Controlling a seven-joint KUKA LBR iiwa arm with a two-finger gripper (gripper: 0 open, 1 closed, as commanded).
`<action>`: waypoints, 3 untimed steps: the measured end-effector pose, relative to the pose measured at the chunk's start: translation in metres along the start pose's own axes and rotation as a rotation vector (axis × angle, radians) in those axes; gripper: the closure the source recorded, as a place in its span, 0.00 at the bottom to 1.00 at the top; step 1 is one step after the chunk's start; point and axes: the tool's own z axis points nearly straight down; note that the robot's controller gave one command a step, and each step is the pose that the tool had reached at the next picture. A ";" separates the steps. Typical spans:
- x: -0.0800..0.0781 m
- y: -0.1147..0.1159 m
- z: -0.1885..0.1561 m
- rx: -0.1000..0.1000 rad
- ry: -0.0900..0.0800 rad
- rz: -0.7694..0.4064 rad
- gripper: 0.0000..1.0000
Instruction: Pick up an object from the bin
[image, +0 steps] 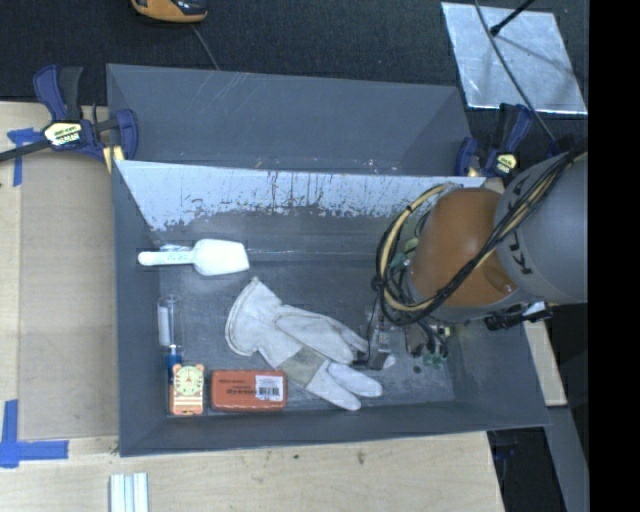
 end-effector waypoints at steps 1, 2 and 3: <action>0.001 0.000 -0.004 0.000 0.001 0.000 1.00; 0.001 0.000 -0.017 0.000 0.003 0.000 1.00; 0.000 0.000 -0.029 -0.001 0.000 0.000 1.00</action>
Offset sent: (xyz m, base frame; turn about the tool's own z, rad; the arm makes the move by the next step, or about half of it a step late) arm 0.0001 0.0000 0.0472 0.0000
